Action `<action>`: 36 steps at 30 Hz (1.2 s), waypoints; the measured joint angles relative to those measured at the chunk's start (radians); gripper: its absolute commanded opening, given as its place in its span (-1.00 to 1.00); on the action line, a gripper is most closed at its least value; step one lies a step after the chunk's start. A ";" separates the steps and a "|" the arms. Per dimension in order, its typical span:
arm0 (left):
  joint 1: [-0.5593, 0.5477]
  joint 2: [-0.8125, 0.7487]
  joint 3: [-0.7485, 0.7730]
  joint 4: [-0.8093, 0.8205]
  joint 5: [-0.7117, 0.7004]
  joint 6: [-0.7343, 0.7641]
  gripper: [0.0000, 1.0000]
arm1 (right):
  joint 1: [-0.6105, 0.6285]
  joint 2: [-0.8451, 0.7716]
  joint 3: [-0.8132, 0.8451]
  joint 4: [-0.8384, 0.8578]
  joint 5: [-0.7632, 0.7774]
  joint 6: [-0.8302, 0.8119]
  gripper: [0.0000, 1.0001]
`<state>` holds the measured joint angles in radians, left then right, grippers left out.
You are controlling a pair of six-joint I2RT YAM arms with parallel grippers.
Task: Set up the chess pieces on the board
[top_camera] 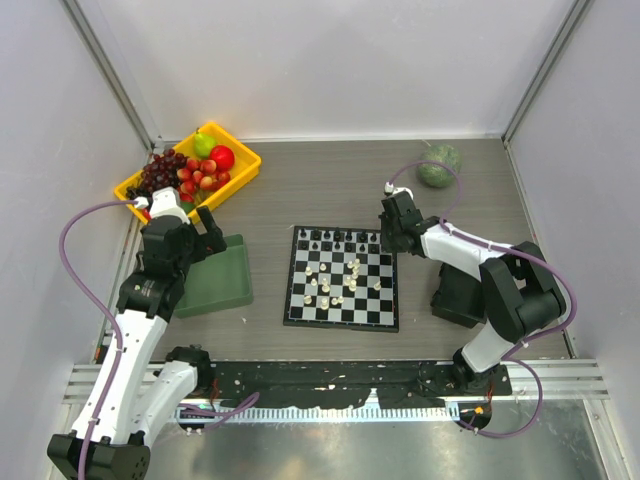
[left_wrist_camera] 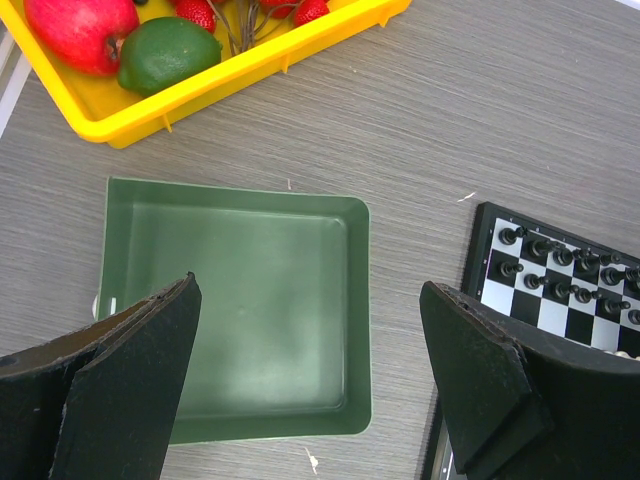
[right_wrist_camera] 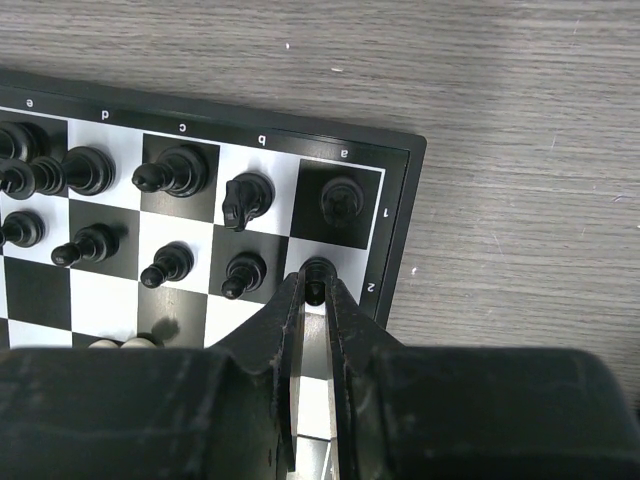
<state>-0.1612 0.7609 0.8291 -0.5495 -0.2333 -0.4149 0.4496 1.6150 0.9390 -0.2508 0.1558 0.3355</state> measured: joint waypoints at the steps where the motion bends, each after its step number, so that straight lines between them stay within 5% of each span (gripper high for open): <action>1: 0.000 0.000 0.000 0.000 0.000 0.000 0.98 | 0.000 0.000 0.000 -0.001 0.000 0.000 -0.69; 26: 0.000 0.000 0.000 0.000 0.016 0.000 0.98 | 0.000 -0.007 0.000 -0.014 -0.005 -0.012 -0.63; 36: 0.001 0.000 0.000 0.000 0.017 0.000 0.98 | 0.000 -0.013 0.000 -0.019 -0.012 -0.012 -0.38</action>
<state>-0.1604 0.7609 0.8291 -0.5491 -0.2161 -0.4152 0.4496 1.6024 0.9386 -0.2699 0.1436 0.3237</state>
